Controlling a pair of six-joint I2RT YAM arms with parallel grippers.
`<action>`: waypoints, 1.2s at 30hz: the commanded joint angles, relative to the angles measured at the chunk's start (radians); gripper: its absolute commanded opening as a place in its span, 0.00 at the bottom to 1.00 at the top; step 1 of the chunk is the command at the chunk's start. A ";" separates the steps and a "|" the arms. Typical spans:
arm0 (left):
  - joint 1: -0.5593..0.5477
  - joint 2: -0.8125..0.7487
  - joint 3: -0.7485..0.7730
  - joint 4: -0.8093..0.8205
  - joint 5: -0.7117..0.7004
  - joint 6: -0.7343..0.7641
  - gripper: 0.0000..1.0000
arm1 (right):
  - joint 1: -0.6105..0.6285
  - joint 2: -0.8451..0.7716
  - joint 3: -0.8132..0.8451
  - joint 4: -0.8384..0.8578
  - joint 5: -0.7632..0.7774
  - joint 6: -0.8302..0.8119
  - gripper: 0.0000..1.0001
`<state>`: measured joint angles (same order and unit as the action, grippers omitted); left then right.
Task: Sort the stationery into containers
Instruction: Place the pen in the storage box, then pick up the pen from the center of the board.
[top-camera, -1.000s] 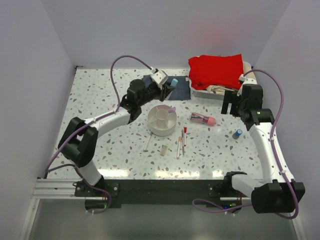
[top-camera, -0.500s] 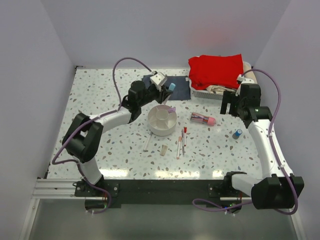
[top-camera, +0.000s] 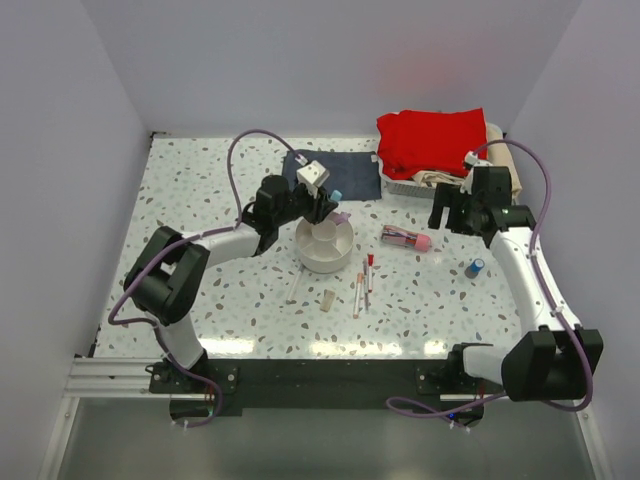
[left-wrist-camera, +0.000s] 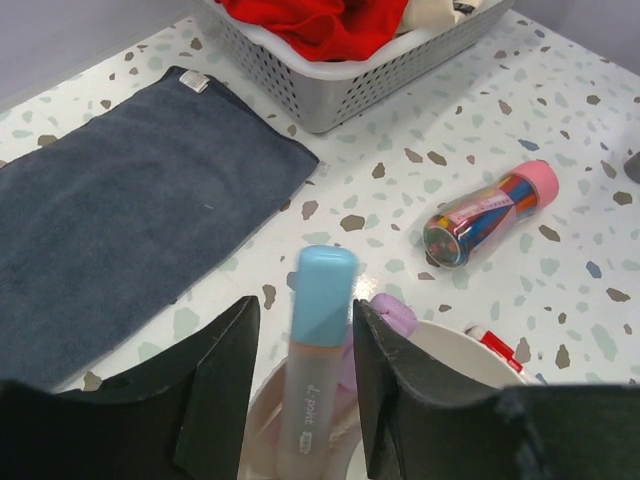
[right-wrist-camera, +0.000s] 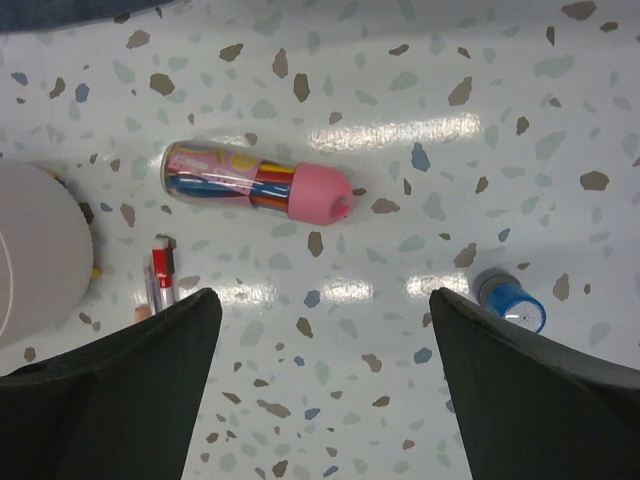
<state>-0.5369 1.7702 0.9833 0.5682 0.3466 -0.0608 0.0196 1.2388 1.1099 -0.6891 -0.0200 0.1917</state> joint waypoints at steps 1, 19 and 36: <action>0.008 -0.076 0.046 -0.052 -0.063 0.004 0.50 | 0.048 0.016 -0.016 0.011 -0.061 0.066 0.89; 0.124 -0.511 -0.110 -0.537 -0.327 -0.014 0.69 | 0.405 0.260 -0.160 0.273 -0.009 0.278 0.78; 0.172 -0.489 -0.282 -0.461 -0.159 -0.241 0.00 | 0.453 0.439 -0.065 0.273 0.103 0.370 0.58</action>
<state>-0.3679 1.2850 0.7086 0.0303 0.1478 -0.2535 0.4721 1.6451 0.9928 -0.4450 0.0292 0.5171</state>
